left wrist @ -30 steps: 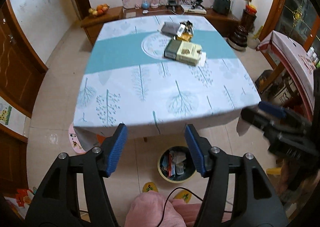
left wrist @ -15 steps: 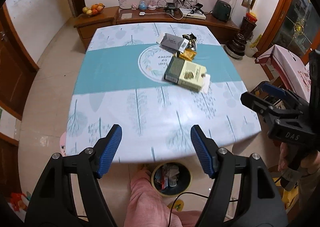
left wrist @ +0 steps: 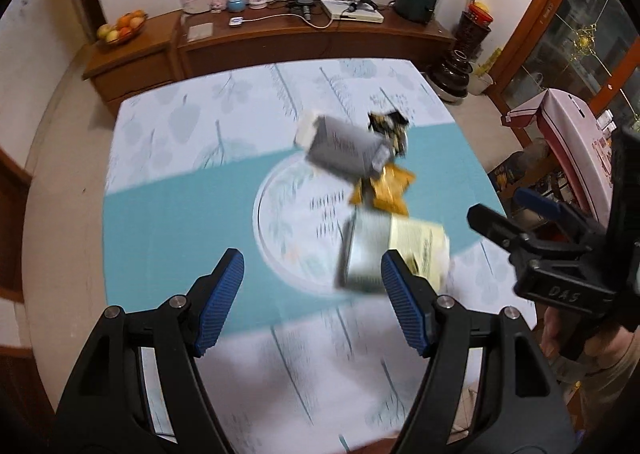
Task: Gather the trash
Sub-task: 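Grasp the black-and-gold wrapper with the right tool, then grasp the silver earplug box with the left tool while the right tool holds the wrapper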
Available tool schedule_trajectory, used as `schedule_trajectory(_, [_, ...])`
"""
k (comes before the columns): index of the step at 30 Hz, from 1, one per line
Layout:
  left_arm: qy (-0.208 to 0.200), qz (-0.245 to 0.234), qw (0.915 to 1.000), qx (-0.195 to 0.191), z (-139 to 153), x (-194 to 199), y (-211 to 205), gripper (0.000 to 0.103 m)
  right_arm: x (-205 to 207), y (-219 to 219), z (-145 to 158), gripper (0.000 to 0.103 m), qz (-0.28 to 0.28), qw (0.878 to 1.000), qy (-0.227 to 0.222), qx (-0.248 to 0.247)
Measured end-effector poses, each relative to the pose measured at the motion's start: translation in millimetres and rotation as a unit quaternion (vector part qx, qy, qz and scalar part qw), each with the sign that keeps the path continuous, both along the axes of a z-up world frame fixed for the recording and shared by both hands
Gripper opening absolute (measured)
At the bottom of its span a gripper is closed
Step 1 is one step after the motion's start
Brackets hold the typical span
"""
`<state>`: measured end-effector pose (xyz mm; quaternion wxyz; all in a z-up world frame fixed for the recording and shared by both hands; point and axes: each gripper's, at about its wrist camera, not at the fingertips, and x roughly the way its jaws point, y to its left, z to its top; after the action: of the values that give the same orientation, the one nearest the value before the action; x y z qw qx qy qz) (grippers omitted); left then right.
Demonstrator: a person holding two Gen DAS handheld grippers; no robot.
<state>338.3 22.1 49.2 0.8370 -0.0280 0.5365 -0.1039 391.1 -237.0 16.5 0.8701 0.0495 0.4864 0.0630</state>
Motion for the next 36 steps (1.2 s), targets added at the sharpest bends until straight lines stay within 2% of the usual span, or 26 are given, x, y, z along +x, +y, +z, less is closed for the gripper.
schedule_trajectory(5, [0.013, -0.011, 0.9997, -0.016, -18.6, 79.0, 0.1, 0.068, 65.6, -13.6, -25.7, 0.096, -0.045, 0.999, 0.020, 0.011])
schedule_trajectory(9, [0.021, -0.012, 0.9995, -0.019, -37.5, 122.5, -3.7, 0.068, 119.5, -20.6, -46.5, 0.096, -0.070, 0.997, 0.029, 0.015])
schedule_trajectory(15, [0.051, -0.009, 0.9980, -0.037, -72.6, 159.2, -14.2, 0.068, 182.1, -28.9, -87.5, 0.096, -0.098, 0.993, 0.051, 0.030])
schedule_trajectory(16, [0.054, -0.008, 0.9978, -0.038, -76.7, 161.3, -15.2, 0.068, 187.3, -28.9, -92.5, 0.095, -0.099, 0.993, 0.053, 0.031])
schedule_trajectory(18, [0.058, -0.008, 0.9974, -0.041, -85.5, 167.3, -17.3, 0.068, 202.9, -28.8, -109.0, 0.084, -0.099, 0.992, 0.066, 0.035])
schedule_trajectory(20, [0.065, -0.006, 0.9968, -0.046, -92.0, 169.3, -17.1, 0.068, 211.2, -29.5, -124.2, 0.067, -0.102, 0.990, 0.083, 0.044])
schedule_trajectory(22, [0.071, -0.002, 0.9961, -0.053, -96.2, 168.3, -15.0, 0.068, 216.8, -30.5, -137.7, 0.060, -0.109, 0.988, 0.095, 0.049])
schedule_trajectory(25, [0.081, 0.008, 0.9945, -0.065, -103.2, 167.6, -8.2, 0.068, 214.6, -30.5, -143.6, 0.058, -0.113, 0.987, 0.095, 0.064])
schedule_trajectory(31, [0.104, 0.045, 0.9896, -0.089, -115.1, 165.7, 13.3, 0.068, 209.9, -11.2, -145.9, 0.053, -0.083, 0.987, 0.115, 0.075])
schedule_trajectory(36, [0.120, 0.080, 0.9832, -0.111, -121.0, 163.0, 27.9, 0.068, 193.9, 8.1, -148.2, 0.051, -0.071, 0.984, 0.125, 0.109])
